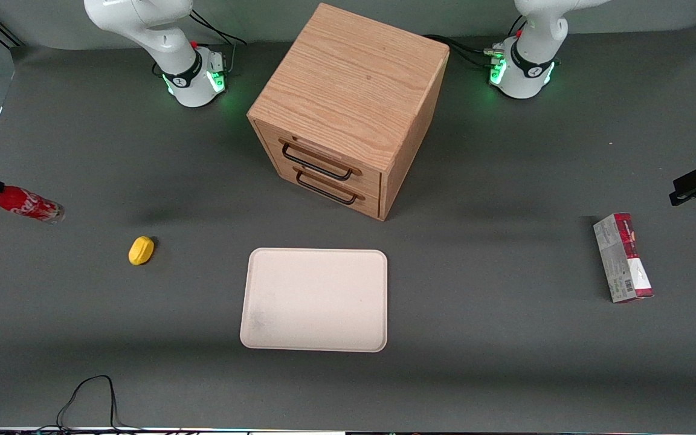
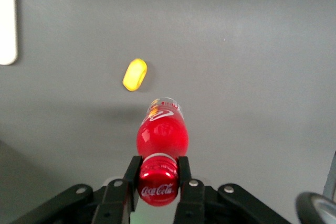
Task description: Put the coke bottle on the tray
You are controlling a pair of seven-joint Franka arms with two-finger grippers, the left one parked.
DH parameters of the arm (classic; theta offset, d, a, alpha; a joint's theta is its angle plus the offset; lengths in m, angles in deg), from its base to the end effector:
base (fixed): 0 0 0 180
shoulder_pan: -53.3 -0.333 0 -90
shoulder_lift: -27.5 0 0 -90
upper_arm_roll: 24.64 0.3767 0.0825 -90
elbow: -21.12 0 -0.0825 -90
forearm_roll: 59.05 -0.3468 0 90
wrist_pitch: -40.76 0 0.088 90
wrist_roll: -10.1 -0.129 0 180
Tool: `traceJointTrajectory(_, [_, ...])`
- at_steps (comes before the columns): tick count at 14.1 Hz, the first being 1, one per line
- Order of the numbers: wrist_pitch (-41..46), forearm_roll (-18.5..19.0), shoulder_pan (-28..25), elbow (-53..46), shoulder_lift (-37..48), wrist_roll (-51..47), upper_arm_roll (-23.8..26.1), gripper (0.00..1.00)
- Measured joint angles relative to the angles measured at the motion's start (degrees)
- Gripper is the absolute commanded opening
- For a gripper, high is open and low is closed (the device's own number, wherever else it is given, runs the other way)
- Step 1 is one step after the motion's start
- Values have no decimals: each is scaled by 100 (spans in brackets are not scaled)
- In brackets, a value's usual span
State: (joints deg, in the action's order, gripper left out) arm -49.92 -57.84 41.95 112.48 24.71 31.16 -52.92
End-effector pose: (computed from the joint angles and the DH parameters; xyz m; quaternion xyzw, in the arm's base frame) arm 0.5092 -0.1504 0.6314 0.9987 0.0364 -0.0331 0.0120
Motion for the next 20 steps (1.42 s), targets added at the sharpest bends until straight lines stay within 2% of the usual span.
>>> traceJointTrajectory(3, [262, -102, -89, -486, -291, -175, 20, 0])
traceJointTrajectory(5, [265, -250, -299, -596, -526, -624, 22, 0])
traceJointTrajectory(9, [243, -1071, -1225, -1466, -1601, -2566, 81, 0])
traceJointTrajectory(10, [172, -1276, -1506, -2117, -2304, -3442, 232, 0])
traceJointTrajectory(14, [-322, -1336, -1584, -3391, -3698, -4823, 752, 0])
traceJointTrajectory(20, [-1206, -1344, -1626, -3737, -4520, -5440, 1082, 0])
